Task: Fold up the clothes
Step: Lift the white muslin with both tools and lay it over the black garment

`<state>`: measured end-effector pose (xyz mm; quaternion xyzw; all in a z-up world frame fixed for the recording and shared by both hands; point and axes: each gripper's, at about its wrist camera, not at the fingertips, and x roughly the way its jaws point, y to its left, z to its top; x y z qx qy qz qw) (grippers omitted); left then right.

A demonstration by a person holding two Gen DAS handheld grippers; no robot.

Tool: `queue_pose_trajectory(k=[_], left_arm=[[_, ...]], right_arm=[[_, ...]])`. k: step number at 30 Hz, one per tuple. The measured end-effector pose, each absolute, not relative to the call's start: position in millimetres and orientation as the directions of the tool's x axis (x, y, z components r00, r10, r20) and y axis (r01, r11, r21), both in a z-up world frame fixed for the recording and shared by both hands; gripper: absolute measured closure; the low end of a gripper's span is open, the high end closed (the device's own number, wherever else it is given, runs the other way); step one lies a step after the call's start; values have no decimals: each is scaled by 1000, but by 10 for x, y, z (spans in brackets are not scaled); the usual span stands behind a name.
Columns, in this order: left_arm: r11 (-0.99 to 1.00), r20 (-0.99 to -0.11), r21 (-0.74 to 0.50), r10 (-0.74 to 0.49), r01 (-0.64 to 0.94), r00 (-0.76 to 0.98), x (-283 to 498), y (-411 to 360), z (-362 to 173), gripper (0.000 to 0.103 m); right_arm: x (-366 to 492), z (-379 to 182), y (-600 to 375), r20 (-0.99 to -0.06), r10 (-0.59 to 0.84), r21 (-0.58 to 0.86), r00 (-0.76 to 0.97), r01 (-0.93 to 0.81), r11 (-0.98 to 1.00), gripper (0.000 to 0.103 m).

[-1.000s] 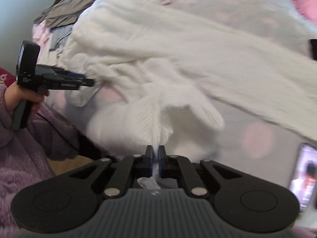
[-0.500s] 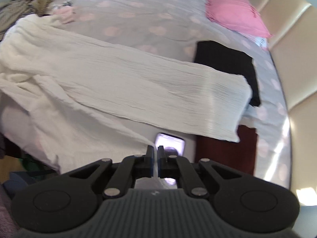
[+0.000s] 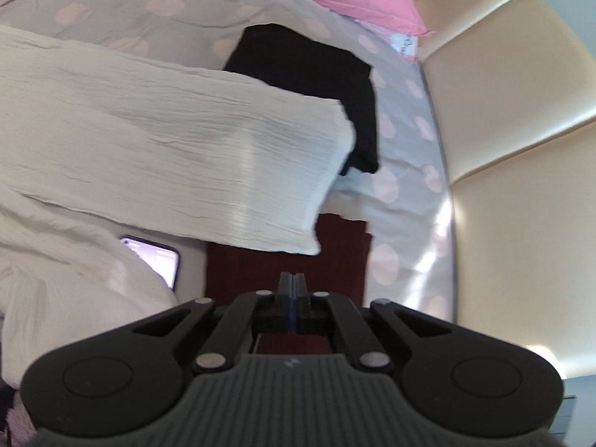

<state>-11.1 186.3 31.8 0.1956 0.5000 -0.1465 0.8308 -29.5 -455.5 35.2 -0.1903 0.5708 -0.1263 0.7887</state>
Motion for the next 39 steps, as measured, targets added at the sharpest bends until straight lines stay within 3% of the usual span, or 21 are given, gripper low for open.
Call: queue_pose_trajectory(k=[10,12,14,19,22,25,27,29,39], left_arm=[[904,-875,134,-84,405,477,129,1856,402,97],[902,-871,135,-90,411,484,152,1826,428,97],[900,-867,136,-94,413,490,173,1803,453,97],[912,-859,112,-110,394,500,221,1823,504,97],[914,-855,109,-115,392,505,231,1822,525,97],[915,-852,107,-117,390,511,231,1829,544,97],[916,-848,110,-116,386,517,224,1842,565,97],[917,-845,111,-116,384,523,213,1859,589,97],[910,-816,111,-146,400,559,-69,1903,831,99]], right_arm=[[-626,94,-3562,-943,-148,-232,296,-270,934,95],[-717,88,-3437,-951,-119,-202,287,-280,939,88],[-811,87,-3317,-958,-83,-163,275,-285,945,62],[-1097,19,-2901,-968,-56,-145,246,-362,921,43],[-1234,-209,-2698,-974,-113,-185,197,-404,896,40],[-1313,-467,-2597,-953,-240,-300,187,-446,843,40],[-1288,-522,-2647,-941,-288,-336,175,-424,841,46],[-1254,-434,-2791,-942,-289,-332,168,-381,863,95],[-1383,577,-3794,-844,-448,-490,294,-86,867,99]])
